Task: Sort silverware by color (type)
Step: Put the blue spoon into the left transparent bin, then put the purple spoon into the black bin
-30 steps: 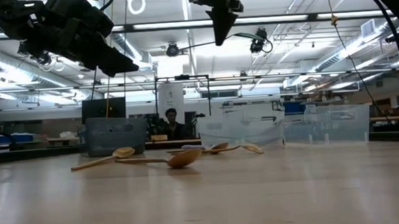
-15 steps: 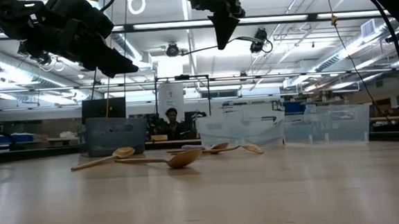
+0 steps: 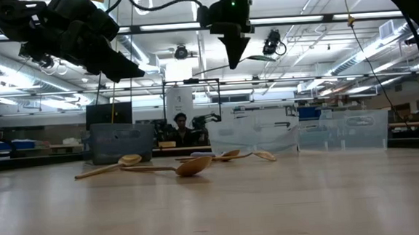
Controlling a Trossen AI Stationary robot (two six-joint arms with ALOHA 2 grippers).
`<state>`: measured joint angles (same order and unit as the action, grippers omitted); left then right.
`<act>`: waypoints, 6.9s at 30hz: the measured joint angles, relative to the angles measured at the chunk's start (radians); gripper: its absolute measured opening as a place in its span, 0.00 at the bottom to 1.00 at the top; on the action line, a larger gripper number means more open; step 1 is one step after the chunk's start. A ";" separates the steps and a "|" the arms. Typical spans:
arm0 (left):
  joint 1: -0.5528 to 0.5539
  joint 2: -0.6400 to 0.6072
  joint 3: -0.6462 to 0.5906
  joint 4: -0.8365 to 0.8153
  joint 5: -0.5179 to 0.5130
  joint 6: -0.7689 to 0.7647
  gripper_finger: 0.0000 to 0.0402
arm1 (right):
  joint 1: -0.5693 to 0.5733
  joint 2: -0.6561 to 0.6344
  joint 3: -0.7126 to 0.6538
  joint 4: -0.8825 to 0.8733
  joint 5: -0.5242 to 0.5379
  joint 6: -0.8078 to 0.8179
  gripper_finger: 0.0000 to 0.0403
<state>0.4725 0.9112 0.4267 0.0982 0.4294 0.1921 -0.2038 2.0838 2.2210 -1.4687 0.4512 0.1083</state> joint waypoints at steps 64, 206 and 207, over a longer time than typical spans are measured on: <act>0.000 0.000 0.000 -0.022 0.000 -0.023 0.43 | -0.116 0.001 -0.519 0.373 -0.061 -0.040 0.08; 0.000 0.000 0.000 0.087 -0.003 0.003 0.43 | 0.260 0.006 -0.365 0.462 -0.104 0.082 0.53; 0.000 0.000 0.000 0.088 -0.003 0.003 0.43 | 0.260 0.006 -0.382 0.475 -0.104 0.029 0.53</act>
<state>0.4728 0.9115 0.4268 0.1859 0.4263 0.1951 0.0563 2.0899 1.8390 -0.9942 0.3470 0.1369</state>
